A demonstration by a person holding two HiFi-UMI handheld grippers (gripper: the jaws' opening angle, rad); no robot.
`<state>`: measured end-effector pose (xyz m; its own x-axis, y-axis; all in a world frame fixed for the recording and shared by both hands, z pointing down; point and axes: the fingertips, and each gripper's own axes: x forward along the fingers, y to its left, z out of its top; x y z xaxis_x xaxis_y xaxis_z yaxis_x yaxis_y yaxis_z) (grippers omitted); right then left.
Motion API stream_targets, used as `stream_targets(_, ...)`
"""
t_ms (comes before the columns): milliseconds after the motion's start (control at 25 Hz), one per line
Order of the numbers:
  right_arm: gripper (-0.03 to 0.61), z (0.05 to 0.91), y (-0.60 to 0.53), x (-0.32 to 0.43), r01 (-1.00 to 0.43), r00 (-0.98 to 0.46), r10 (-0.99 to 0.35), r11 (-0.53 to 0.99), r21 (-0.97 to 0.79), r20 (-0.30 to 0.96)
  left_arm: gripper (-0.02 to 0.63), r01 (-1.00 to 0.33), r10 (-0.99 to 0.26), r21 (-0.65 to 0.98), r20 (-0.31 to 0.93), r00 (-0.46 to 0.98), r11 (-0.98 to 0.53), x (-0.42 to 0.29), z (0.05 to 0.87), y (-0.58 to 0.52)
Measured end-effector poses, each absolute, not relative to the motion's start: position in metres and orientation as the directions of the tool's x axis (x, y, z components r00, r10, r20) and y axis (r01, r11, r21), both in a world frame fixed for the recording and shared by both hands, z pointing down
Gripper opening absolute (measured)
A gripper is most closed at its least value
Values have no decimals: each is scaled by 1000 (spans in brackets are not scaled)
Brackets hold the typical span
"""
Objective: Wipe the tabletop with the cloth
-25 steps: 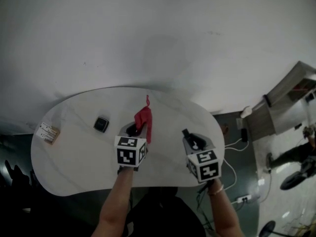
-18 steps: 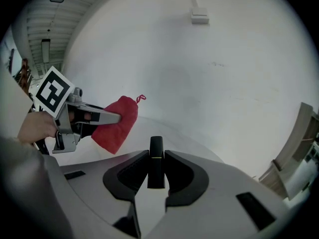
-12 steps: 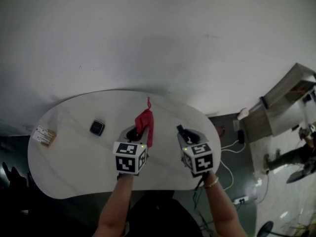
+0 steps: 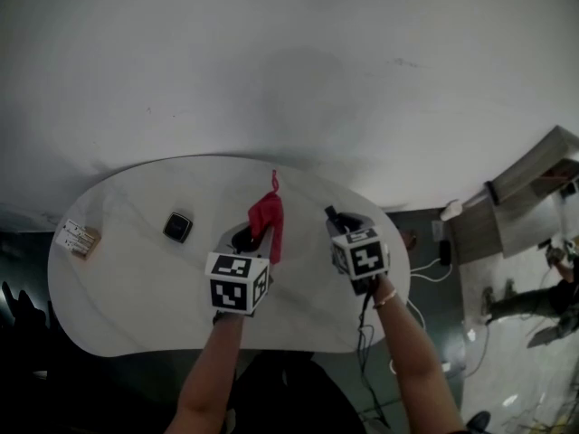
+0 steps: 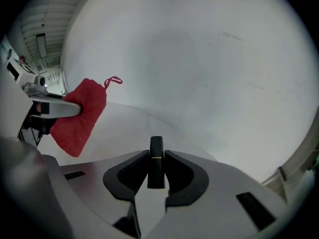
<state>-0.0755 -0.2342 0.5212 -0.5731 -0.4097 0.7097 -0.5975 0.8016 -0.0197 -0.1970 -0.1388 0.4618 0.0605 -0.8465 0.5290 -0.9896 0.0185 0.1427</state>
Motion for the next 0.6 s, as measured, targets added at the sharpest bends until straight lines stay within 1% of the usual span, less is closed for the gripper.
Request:
stream_targets(80,92,525,-231,-86,-573,-574,-383,819,-21,723,61,-989,-847,148,529,59,24,-198,464,-141)
stream_targets(320,92,548,-232,-92,-538,-515,-375,841,50,771,61,-987,-842,156,535,65,24,-197,471,-146)
stream_targets(600,92,564,-233,-91,-537,-482,-341,843,36,807,61,-986,-832,167,551,73,25,-196,477,-146)
